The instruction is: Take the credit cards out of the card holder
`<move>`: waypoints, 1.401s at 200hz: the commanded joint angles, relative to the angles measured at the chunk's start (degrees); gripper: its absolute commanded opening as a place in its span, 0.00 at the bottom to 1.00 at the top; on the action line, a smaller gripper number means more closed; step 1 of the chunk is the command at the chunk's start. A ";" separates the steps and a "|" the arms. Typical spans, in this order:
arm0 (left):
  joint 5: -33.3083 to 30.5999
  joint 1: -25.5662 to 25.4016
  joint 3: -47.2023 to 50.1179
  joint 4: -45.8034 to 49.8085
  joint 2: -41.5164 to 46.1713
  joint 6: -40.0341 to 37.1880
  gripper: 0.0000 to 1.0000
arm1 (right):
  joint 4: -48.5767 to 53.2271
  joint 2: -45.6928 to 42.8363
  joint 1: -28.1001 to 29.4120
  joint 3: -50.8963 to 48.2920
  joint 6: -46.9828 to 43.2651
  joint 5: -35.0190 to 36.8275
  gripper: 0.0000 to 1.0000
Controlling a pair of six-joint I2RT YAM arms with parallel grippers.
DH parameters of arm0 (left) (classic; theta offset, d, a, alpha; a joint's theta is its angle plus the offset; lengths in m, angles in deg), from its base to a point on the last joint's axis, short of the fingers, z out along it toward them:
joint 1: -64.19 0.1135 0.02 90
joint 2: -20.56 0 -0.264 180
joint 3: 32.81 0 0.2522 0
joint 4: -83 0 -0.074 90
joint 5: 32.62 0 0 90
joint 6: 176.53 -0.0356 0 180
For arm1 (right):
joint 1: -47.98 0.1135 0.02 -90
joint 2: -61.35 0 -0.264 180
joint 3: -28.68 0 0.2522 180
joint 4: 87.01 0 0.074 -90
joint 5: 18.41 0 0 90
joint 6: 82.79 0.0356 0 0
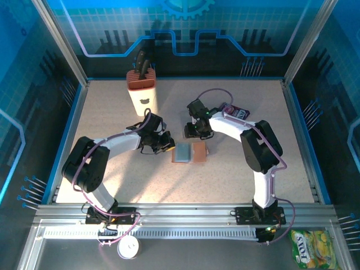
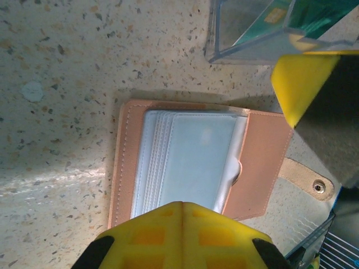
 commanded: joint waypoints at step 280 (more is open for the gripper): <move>-0.03 -2.58 2.78 -3.03 -0.84 1.83 0.03 | -9.10 -5.67 -0.05 -2.23 5.93 -15.66 0.31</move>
